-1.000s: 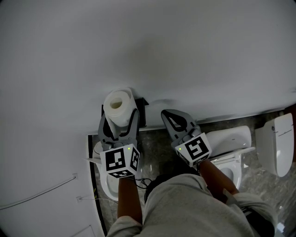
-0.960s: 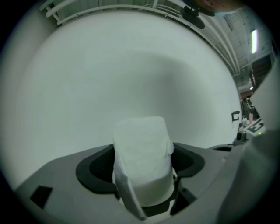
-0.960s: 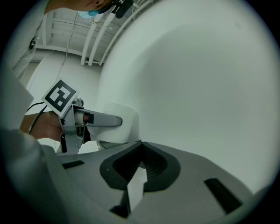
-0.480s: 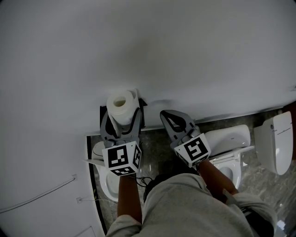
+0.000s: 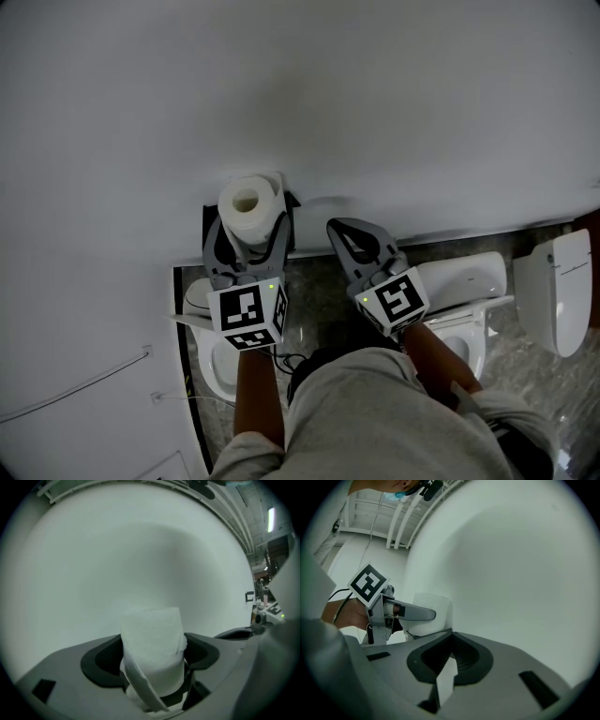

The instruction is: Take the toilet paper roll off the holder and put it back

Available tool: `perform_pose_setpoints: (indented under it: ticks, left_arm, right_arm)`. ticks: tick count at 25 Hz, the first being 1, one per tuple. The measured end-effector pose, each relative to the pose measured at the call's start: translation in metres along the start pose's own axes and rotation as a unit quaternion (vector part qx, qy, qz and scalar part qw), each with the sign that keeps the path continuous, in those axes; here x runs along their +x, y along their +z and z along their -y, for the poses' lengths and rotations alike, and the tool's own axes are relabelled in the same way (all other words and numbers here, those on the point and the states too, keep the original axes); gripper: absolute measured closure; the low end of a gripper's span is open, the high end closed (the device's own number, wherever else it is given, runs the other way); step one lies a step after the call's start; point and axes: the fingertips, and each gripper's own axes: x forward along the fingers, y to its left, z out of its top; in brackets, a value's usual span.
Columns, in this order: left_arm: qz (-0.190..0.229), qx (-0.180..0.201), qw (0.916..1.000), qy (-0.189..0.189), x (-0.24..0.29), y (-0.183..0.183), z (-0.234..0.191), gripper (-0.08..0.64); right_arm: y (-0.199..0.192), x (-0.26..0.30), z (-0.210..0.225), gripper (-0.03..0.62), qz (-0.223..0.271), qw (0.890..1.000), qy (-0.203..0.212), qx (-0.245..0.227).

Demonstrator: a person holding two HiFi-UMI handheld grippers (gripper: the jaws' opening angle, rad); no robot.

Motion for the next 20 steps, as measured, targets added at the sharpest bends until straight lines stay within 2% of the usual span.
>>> perform_pose_setpoints:
  ticks: [20]
  left_arm:
    - [-0.013, -0.021, 0.9996, 0.016, -0.001, -0.013, -0.001, 0.172]
  right_arm:
    - [-0.009, -0.010, 0.003, 0.588, -0.001, 1.000, -0.017, 0.004]
